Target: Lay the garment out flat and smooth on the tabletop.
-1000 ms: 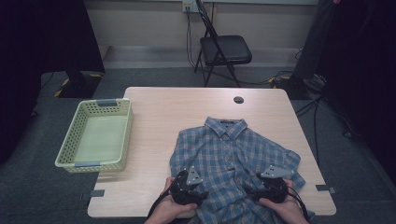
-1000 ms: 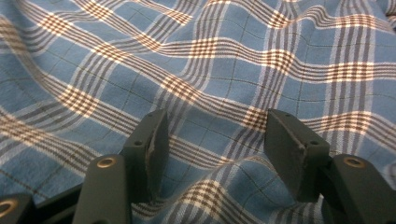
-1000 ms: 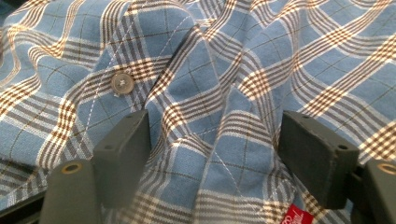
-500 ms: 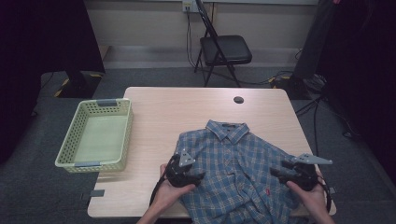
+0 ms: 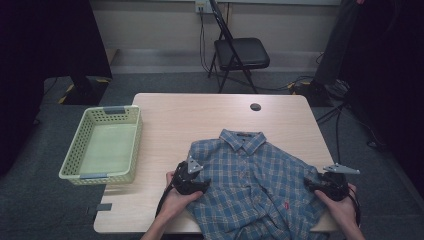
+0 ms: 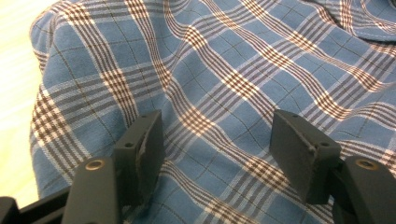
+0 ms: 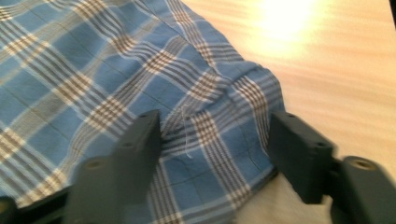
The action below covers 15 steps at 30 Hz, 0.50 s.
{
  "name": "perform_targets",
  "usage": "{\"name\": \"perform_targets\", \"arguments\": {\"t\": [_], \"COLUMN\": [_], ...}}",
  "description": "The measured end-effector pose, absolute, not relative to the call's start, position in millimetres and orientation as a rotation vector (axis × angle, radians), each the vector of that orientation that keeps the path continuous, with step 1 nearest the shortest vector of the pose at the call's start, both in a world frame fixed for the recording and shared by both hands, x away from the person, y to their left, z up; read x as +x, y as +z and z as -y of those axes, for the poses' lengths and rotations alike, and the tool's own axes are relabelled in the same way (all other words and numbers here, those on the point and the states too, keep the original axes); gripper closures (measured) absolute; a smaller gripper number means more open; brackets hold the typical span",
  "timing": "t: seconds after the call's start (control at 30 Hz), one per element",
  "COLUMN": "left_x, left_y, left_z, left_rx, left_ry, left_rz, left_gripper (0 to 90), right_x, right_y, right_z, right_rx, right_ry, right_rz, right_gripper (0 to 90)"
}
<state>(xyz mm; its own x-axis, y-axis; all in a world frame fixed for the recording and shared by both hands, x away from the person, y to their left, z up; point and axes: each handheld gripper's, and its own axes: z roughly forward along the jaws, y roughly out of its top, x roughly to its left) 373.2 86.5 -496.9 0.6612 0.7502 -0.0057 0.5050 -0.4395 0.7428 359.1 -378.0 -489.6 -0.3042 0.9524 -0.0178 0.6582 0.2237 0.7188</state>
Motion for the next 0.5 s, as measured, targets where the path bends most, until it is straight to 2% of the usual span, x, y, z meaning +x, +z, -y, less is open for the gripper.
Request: {"name": "perform_targets", "arguments": {"t": [0.2,0.27,0.33,0.43,0.5], "left_x": [371.3,371.2,371.3,371.4,371.0], "left_y": [-497.0,-496.9,-496.9,-497.0,-497.0], "left_z": [-84.7,-84.6,-84.5,-84.5,-84.6], "left_rx": [2.128,2.129,2.129,2.129,2.129], "left_ry": [0.424,0.425,0.424,0.423,0.424], "left_rz": [-0.975,-0.977,-0.976,-0.975,-0.974], "left_gripper": [34.7,34.8,34.7,34.7,34.7], "right_x": [360.3,359.4,355.1,352.5,353.7], "right_y": [-484.9,-474.6,-459.9,-442.1,-436.6], "right_z": [361.1,361.0,358.0,352.3,350.3], "right_rx": [1.407,1.400,1.349,1.314,1.304], "right_ry": [0.905,1.000,1.082,1.178,1.189], "right_rz": [-2.076,-2.066,-2.042,-2.010,-2.016], "right_gripper": [79.8,85.7,89.5,90.0,77.8]}}
